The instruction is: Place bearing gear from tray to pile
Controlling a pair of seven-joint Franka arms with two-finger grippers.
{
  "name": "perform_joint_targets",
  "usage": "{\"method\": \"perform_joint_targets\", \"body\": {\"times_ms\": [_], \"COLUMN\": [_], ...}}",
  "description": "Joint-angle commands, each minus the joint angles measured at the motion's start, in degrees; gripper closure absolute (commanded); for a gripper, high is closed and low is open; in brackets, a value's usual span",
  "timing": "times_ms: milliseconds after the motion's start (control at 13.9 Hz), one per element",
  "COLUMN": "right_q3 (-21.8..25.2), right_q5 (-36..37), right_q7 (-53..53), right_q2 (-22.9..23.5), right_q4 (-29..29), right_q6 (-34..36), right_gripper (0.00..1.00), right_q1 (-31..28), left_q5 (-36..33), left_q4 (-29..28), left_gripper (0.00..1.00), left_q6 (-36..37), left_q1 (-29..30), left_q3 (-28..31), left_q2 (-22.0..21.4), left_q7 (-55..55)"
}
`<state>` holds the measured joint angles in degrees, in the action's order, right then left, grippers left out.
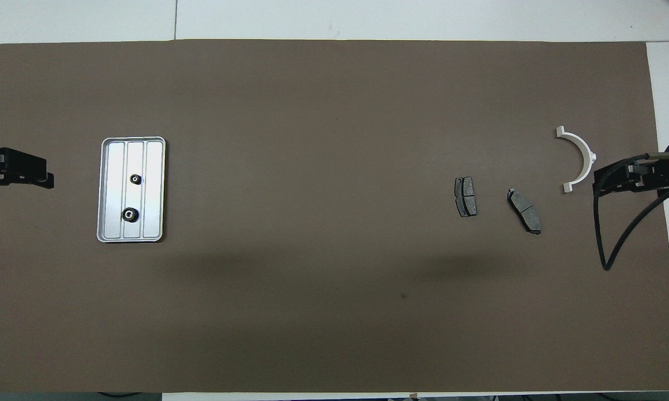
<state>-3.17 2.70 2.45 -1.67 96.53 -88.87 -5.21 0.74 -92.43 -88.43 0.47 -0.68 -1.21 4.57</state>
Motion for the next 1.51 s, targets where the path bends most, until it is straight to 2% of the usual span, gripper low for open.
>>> {"method": "perform_joint_targets", "body": {"times_ms": [0, 577, 865, 1009, 1226, 1370, 1442], "right_q3": [-0.6, -0.6, -0.6, -0.7, -0.5, -0.5, -0.5], "right_q5": [-0.5, -0.5, -0.5, -0.6, -0.7, -1.3, -1.7], "right_q7": [-1.8, -1.5, -1.3, -1.3, -1.7, -1.7, -1.4], "right_q2": [-1.7, -1.6, -1.5, -1.6, -1.7, -1.7, -1.6], "right_q4": [2.2, 2.0, 2.1, 1.9, 1.6, 1.6, 1.5], "right_q6": [-1.8, -1.9, -3.9, -3.1, -1.8, -1.8, -2.1], "right_gripper": [0.0, 0.0, 0.0, 0.0, 0.0, 0.0, 0.0], "right_q1": [-1.2, -0.7, -0.5, -0.6, -1.4, -1.7, -1.6], "left_q5": [-0.5, -1.0, -1.0, -1.0, -1.0, -1.0, -1.0], "left_q4": [-1.4, -1.6, -13.3, -17.1, -24.6, -28.8, -30.8], "left_gripper": [0.0, 0.0, 0.0, 0.0, 0.0, 0.14, 0.25], "left_q6": [-1.1, -1.6, -13.8, -18.5, -29.8, -37.0, -39.3], "left_q1": [0.6, 0.8, 1.2, 0.8, 0.5, 0.5, 0.4], "left_q3": [-0.5, 0.2, 0.1, 0.1, 0.1, 0.1, 0.1], "left_q2": [-1.2, -1.5, -4.4, -3.2, 0.3, 2.2, 2.3], "left_q7": [-0.9, -0.9, -1.1, -1.3, -1.5, -1.6, -1.6]}}
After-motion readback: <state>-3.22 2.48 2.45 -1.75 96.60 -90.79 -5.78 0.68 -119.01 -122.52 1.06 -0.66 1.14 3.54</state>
